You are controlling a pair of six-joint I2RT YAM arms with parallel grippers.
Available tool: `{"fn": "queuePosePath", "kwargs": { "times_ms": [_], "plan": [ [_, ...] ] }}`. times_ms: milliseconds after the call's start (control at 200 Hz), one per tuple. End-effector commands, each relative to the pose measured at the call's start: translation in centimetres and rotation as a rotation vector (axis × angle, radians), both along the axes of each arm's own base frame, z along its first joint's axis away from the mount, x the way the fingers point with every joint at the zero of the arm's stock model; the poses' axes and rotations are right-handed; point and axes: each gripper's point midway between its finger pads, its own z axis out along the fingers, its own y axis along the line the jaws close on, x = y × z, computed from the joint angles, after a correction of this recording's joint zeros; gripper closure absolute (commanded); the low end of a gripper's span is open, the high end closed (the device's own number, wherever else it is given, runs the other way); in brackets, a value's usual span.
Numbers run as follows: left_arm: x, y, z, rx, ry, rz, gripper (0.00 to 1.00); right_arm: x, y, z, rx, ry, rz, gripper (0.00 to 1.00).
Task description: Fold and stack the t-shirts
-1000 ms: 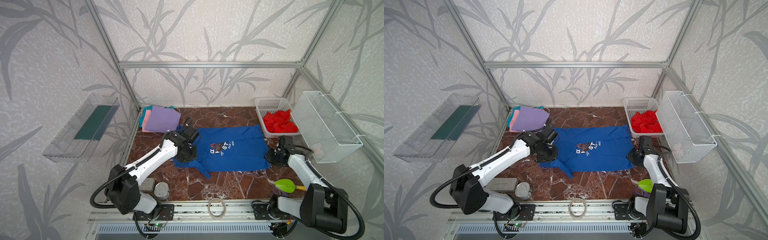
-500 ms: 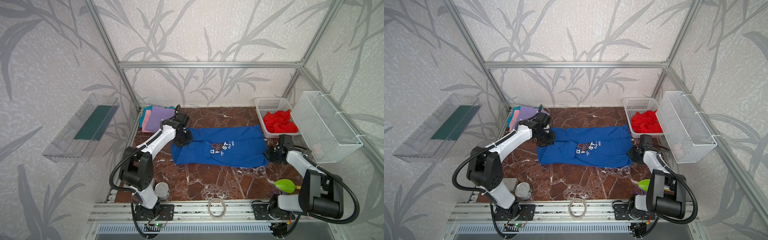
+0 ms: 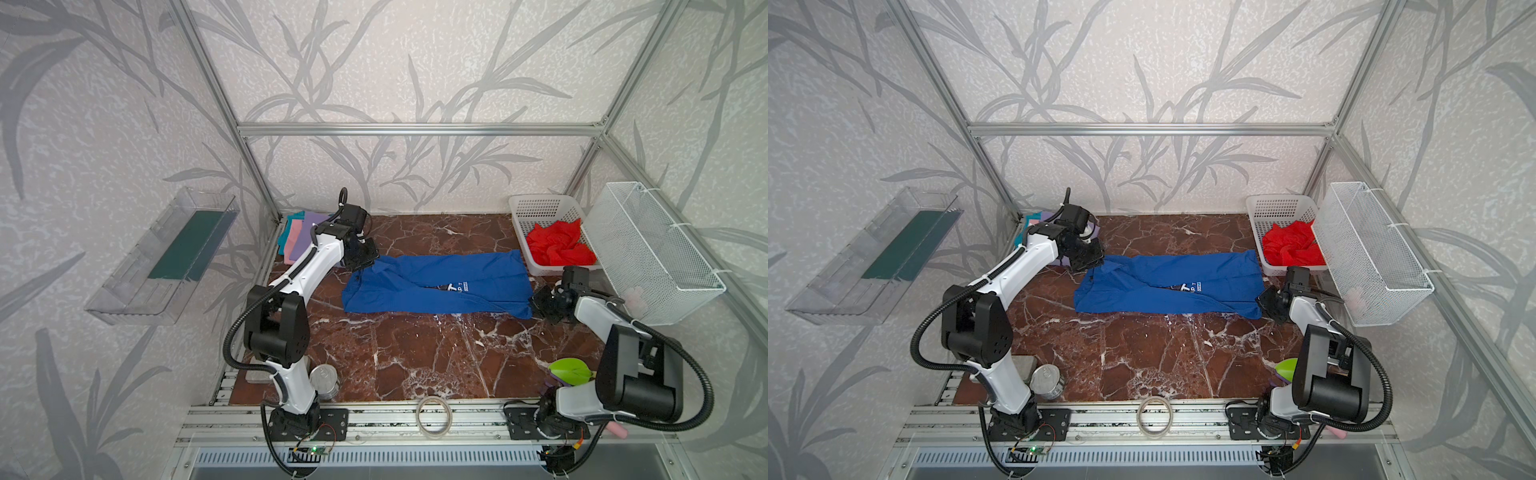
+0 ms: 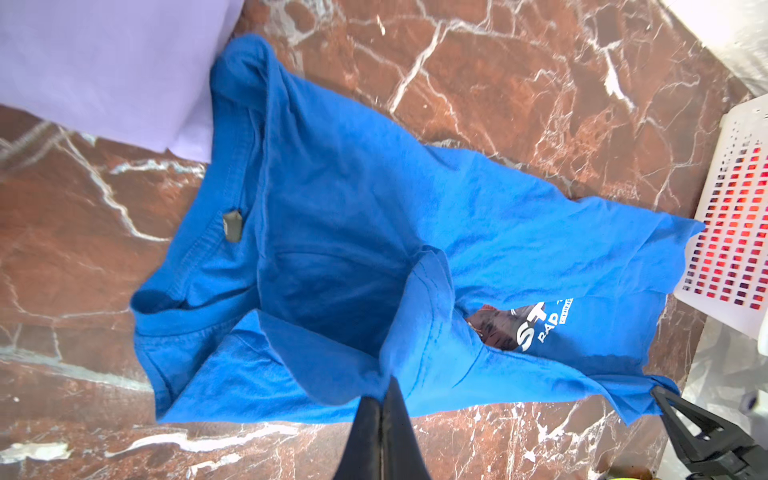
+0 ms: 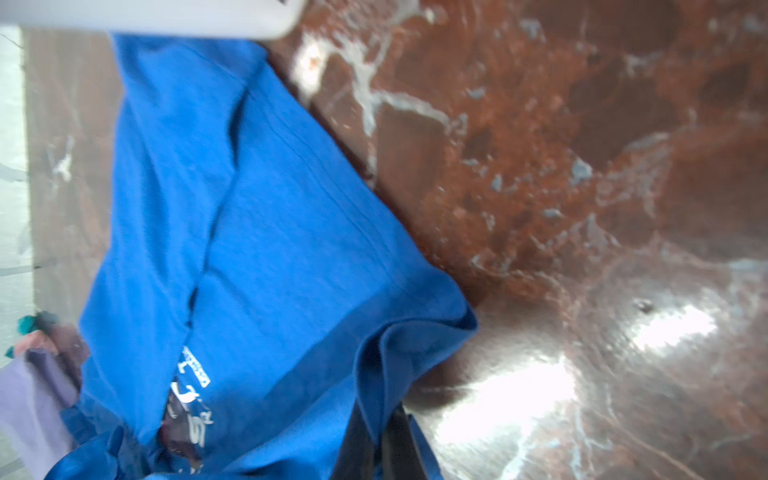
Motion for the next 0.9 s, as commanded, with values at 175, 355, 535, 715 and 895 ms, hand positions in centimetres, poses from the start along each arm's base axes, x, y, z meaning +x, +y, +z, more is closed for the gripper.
{"fn": "queuePosePath", "kwargs": {
  "times_ms": [175, 355, 535, 715, 895],
  "plan": [
    [2.6, 0.3, 2.3, 0.028, -0.104, -0.007, 1.00, 1.6, -1.3, 1.8, 0.005, -0.065, -0.056, 0.97],
    [4.3, 0.6, 1.1, 0.076, -0.096, -0.008, 0.92, 1.8, -1.1, 1.1, 0.038, -0.063, -0.071, 0.59],
    [4.9, 1.1, 0.3, 0.114, -0.067, 0.007, 0.59, 0.7, -1.0, 2.1, -0.003, -0.074, -0.043, 0.56],
    [4.2, 1.5, 1.0, 0.116, -0.076, 0.036, 0.56, -1.6, 0.1, 3.5, -0.123, -0.075, 0.071, 0.70],
    [0.8, 1.4, 0.2, 0.101, -0.043, 0.036, 0.63, -3.8, 4.3, 2.8, -0.322, -0.042, 0.294, 0.93]
  ]
}}
